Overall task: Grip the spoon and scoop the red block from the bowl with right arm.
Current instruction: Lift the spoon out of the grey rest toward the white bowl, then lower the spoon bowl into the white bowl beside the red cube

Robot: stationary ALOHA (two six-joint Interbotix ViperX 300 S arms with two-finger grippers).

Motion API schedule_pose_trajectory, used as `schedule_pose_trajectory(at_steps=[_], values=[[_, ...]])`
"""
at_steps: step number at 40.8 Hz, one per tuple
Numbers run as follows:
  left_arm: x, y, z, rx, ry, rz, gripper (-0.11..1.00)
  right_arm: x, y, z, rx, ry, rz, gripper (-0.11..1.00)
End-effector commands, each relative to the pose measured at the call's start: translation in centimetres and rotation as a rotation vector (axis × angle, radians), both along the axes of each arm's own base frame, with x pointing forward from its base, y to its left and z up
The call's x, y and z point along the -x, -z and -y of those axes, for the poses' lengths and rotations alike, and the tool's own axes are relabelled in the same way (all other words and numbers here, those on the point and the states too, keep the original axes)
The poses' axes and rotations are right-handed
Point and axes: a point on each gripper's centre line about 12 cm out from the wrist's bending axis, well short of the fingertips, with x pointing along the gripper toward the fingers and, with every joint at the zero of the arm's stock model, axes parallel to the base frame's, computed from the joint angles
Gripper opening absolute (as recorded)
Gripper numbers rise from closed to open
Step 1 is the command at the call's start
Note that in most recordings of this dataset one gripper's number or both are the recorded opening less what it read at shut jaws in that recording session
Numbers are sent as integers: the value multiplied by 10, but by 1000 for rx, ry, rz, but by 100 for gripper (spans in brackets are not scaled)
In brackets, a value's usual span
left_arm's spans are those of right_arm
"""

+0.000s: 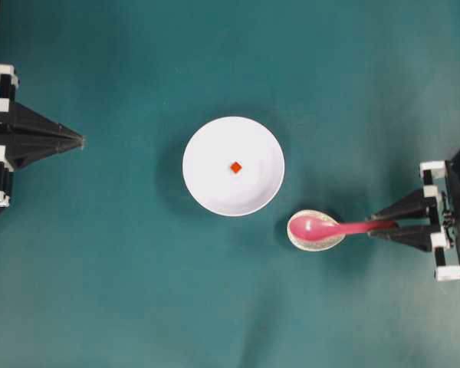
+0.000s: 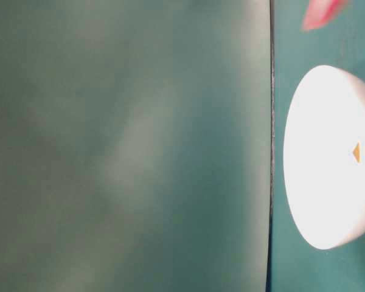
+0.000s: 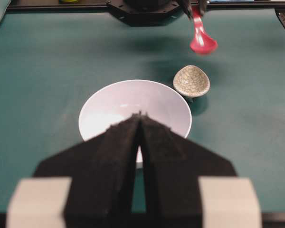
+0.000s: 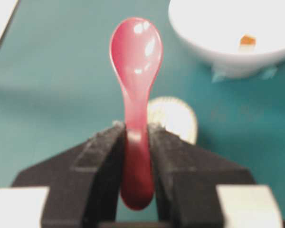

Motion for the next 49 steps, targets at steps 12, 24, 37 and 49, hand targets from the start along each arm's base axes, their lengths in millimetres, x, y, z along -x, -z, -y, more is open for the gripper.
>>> schedule_pose_trajectory(at_steps=[12,24,37,49], values=[[-2,-4,0,3,-2,5,0,-21,-43,31,-11,73,3,25],[-1,1,-1,14,-5,-30,0,-50,-90,63,-30,48,-87,25],[-1,1,0,16,-4,-32,0,-80,-141,83,-6,-71,-180,25],[-1,-2,-1,19,-6,-23,0,-122,-156,86,-6,-157,-266,25]])
